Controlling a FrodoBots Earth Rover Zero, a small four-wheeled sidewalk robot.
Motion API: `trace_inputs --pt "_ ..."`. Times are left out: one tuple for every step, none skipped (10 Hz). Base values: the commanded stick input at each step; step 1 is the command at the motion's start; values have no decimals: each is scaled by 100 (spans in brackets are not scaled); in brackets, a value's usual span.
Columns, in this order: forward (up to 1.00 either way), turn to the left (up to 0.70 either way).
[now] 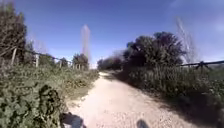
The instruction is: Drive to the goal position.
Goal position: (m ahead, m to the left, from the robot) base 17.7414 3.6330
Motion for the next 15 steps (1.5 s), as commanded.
trace_inputs --pt "50 0" --pt "50 0" --pt "50 0" --pt "50 0" --pt "50 0" --pt "50 0" --pt "50 0" --pt "50 0" --pt "50 0" --pt "50 0" --pt "50 0" --pt "50 0" --pt "50 0" --pt "50 0" --pt "50 0"
